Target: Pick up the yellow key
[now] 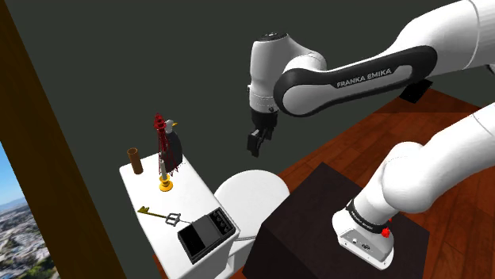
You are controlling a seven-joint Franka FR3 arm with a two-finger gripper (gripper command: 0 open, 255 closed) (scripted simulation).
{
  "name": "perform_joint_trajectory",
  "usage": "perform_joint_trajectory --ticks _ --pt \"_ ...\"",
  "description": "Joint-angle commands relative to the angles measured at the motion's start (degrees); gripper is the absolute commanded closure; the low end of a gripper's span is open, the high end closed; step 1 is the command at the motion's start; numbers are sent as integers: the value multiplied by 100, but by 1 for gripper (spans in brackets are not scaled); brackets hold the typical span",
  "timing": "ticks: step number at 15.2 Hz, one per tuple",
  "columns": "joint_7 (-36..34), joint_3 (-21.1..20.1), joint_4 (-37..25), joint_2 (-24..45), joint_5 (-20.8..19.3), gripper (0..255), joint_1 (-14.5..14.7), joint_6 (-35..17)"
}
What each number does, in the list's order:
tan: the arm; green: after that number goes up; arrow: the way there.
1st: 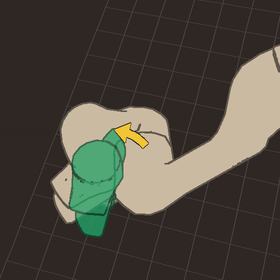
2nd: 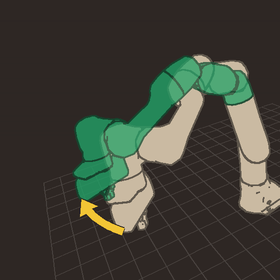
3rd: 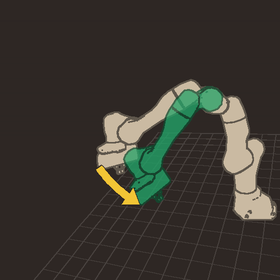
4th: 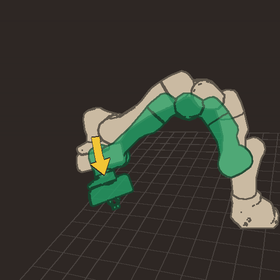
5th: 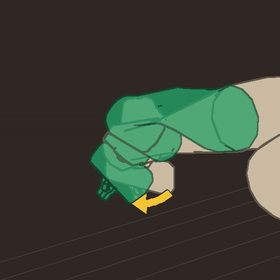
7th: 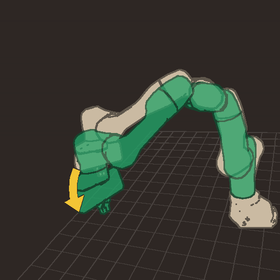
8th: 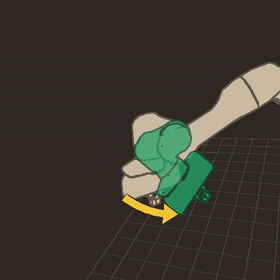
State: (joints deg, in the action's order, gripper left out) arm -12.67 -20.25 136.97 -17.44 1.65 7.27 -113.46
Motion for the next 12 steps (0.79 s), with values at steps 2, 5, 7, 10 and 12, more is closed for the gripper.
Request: perform_joint_trajectory --ticks 2,5,7,10,12 --pt "-366 -259 -215 580 -156 0 44 -371" --pt "-782 -486 -513 1210 -423 0 101 -673" --pt "-1078 -605 -748 1650 -655 0 161 -837" --pt "-1534 -716 -1157 2330 -1063 0 301 -1018" --pt "-1826 -738 -1468 2788 -1350 0 439 -1095"
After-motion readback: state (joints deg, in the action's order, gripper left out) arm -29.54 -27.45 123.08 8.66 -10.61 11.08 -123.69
